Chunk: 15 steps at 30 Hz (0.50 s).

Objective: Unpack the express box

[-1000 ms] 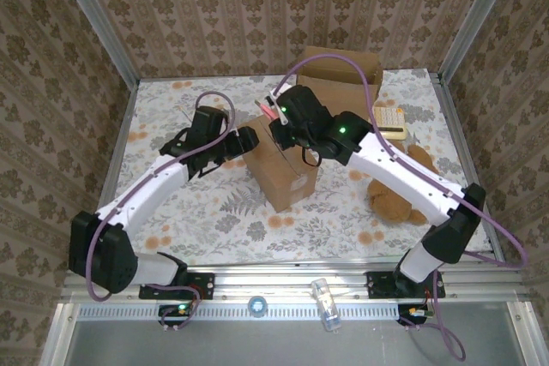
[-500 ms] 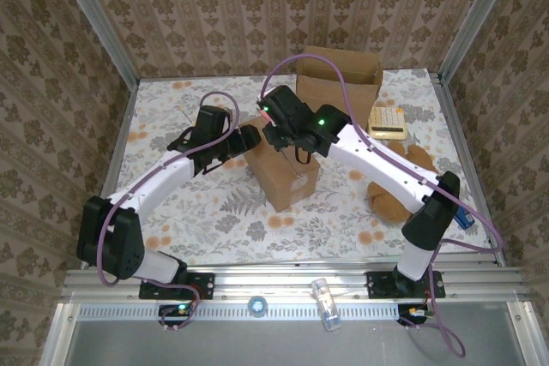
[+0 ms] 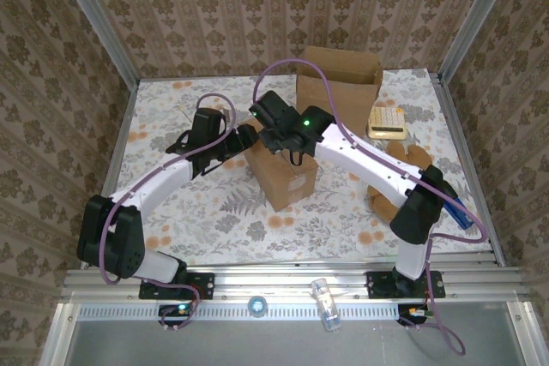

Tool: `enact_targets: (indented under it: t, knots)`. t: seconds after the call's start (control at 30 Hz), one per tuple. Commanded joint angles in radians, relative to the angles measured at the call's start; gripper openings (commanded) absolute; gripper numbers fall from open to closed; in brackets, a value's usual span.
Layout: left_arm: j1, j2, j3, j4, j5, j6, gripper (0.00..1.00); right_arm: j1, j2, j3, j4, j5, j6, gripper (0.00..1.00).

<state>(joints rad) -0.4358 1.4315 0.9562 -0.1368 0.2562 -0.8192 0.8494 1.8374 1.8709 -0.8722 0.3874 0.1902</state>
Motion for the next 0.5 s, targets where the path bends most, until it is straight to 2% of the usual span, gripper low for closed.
enact_targets:
  t: [0.0,0.47]
  knots:
    - [0.007,-0.003,-0.031,-0.025,0.005,-0.012,0.74,0.005,0.015,0.036,-0.015,0.047,0.028,0.00]
    - [0.006,-0.008,-0.054,-0.020,0.006,-0.013,0.73,0.005,0.036,0.039,0.002,0.064,0.046,0.00]
